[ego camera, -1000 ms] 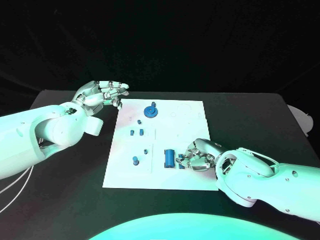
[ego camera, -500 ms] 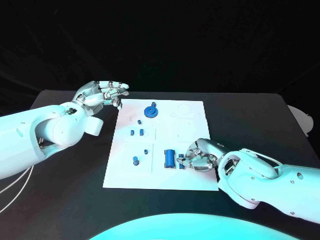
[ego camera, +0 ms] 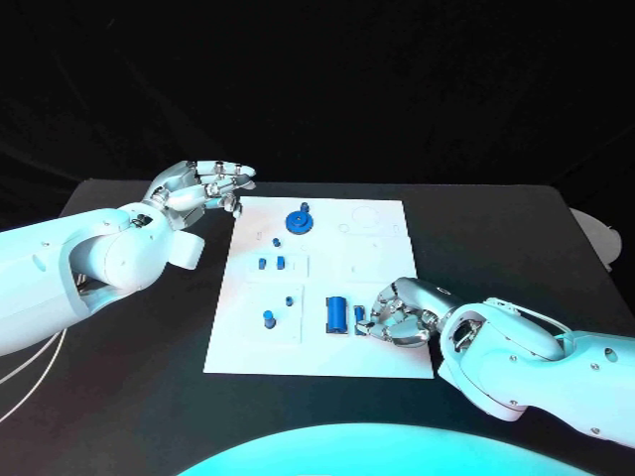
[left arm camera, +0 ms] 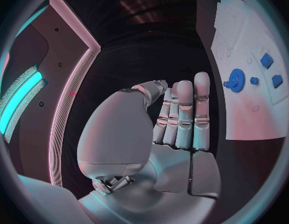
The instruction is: Assemble the parts on the task board
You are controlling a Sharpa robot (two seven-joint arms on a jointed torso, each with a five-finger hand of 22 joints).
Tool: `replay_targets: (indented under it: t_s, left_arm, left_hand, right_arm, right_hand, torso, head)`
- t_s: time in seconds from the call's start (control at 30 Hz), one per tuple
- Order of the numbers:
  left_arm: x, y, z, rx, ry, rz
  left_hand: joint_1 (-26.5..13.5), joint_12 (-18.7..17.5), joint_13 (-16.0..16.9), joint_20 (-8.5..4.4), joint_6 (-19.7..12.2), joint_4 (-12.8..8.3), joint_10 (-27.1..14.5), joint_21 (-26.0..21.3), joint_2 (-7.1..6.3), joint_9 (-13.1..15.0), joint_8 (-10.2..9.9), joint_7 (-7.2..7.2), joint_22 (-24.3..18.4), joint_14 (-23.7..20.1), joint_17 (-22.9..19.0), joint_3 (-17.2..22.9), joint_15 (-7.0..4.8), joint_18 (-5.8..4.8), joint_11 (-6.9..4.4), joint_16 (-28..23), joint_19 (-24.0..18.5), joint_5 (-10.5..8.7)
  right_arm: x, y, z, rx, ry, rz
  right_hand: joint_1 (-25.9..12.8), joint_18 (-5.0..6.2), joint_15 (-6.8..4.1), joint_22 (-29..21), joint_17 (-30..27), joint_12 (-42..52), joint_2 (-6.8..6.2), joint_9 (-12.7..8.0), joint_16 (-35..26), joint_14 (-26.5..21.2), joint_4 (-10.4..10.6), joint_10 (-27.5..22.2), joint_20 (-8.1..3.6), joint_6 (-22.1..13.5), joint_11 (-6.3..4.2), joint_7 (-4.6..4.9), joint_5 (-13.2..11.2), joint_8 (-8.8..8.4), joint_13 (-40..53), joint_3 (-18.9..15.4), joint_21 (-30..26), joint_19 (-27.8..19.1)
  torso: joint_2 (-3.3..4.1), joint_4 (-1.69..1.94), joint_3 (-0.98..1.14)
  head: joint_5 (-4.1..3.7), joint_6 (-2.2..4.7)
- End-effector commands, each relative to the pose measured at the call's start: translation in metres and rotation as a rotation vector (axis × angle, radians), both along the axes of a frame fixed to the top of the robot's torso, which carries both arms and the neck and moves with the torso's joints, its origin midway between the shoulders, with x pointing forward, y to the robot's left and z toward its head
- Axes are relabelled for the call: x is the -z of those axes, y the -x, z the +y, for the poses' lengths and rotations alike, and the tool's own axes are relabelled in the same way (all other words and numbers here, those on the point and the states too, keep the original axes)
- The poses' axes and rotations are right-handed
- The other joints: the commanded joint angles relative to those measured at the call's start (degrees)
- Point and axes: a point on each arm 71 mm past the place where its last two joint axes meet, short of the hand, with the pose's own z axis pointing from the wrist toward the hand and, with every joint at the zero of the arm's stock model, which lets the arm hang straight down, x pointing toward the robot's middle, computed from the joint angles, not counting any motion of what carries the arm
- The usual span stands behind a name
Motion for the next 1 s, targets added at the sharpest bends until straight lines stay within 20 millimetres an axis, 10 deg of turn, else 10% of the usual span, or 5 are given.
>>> replay_targets:
  t_s: [0.03,1.0]
  left_arm:
    - [-0.0008,0.0002,-0.0018,0.013,0.012,-0.003]
    - [-0.0007,0.0004,-0.0008,0.009,0.01,-0.002]
  left_hand:
    - [-0.2,0.19,0.06,-0.14,-0.03,0.21,-0.42,-0.34,0.53,0.05,0.32,-0.09,-0.07,-0.48,-0.08,-0.11,-0.05,0.88,-0.05,0.08,0.39,0.34]
    - [-0.2,0.25,0.06,-0.14,-0.04,0.21,-0.46,-0.36,0.54,0.06,0.34,-0.09,-0.09,-0.48,-0.09,-0.11,-0.05,0.88,-0.04,0.09,0.41,0.35]
  right_arm:
    - [0.0012,0.001,0.001,-0.029,0.015,0.003]
    - [0.007,-0.0061,0.0005,-0.03,0.056,-0.005]
  right_hand:
    - [0.67,-0.38,-0.09,15.08,10.39,0.11,0.07,0.01,-0.18,5.11,-0.07,1.05,-0.5,-0.12,-0.33,0.04,-0.32,0.34,9.06,-0.37,0.25,5.99]
    - [3.75,-0.38,-0.2,15.08,10.51,0.36,0.6,-0.07,-0.13,5.13,-0.15,1.2,-0.58,0.01,-0.45,-0.08,-0.3,0.36,9.27,-0.35,0.25,5.99]
  torso:
    - [0.04,0.06,-0.01]
    - [0.01,0.08,-0.04]
  head:
    - [0.02,-0.05]
    - [0.16,-0.34]
